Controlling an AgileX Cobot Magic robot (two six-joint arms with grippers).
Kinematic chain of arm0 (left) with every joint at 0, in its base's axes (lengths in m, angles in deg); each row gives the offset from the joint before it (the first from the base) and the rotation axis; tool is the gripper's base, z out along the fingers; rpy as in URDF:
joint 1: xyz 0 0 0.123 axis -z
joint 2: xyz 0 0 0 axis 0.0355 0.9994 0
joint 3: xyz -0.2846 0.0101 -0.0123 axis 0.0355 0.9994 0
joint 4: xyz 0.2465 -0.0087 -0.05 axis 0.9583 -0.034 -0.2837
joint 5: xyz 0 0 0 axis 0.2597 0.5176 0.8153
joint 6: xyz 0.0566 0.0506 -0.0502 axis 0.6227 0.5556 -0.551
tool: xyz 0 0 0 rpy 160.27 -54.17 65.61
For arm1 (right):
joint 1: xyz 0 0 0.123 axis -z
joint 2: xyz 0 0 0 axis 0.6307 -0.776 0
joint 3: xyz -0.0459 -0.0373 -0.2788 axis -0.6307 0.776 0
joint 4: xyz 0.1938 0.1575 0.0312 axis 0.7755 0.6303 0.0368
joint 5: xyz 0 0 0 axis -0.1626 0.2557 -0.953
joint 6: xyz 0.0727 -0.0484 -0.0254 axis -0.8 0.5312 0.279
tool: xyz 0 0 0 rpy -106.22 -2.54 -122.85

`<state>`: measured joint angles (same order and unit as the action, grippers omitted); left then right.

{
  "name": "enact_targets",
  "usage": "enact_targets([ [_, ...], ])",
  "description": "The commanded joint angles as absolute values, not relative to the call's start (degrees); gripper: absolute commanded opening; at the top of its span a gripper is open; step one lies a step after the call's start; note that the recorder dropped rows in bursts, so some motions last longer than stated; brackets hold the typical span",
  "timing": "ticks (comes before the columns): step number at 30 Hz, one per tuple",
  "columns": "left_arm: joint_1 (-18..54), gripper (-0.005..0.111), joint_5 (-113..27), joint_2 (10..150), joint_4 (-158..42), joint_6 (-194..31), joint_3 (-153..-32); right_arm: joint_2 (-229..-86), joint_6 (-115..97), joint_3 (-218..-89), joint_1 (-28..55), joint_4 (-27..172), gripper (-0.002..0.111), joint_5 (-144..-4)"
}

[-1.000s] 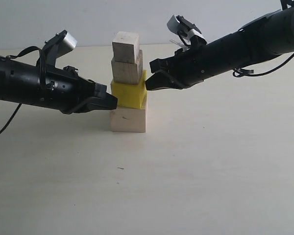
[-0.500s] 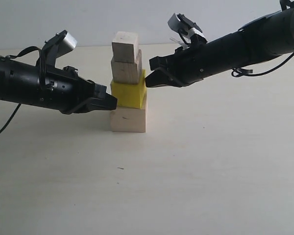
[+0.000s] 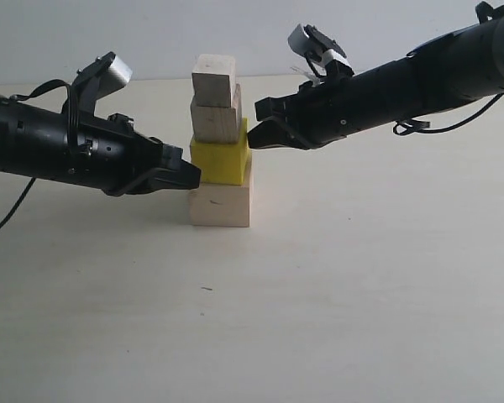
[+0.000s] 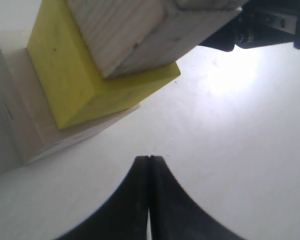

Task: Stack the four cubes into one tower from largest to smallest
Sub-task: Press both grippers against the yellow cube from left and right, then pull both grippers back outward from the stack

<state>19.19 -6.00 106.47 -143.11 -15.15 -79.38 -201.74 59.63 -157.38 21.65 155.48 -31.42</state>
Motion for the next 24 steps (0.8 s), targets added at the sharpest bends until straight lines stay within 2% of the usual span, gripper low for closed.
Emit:
enact_targets([
  [1,19.06,0.000,-6.18,105.96,-143.46,-15.58,-79.05,-201.69,60.40,-157.78,21.87,156.21,0.000,-31.45],
  [24,19.06,0.000,-6.07,104.81,-143.46,-15.58,-79.05,-199.13,58.60,-157.57,23.19,153.73,0.000,-31.30],
])
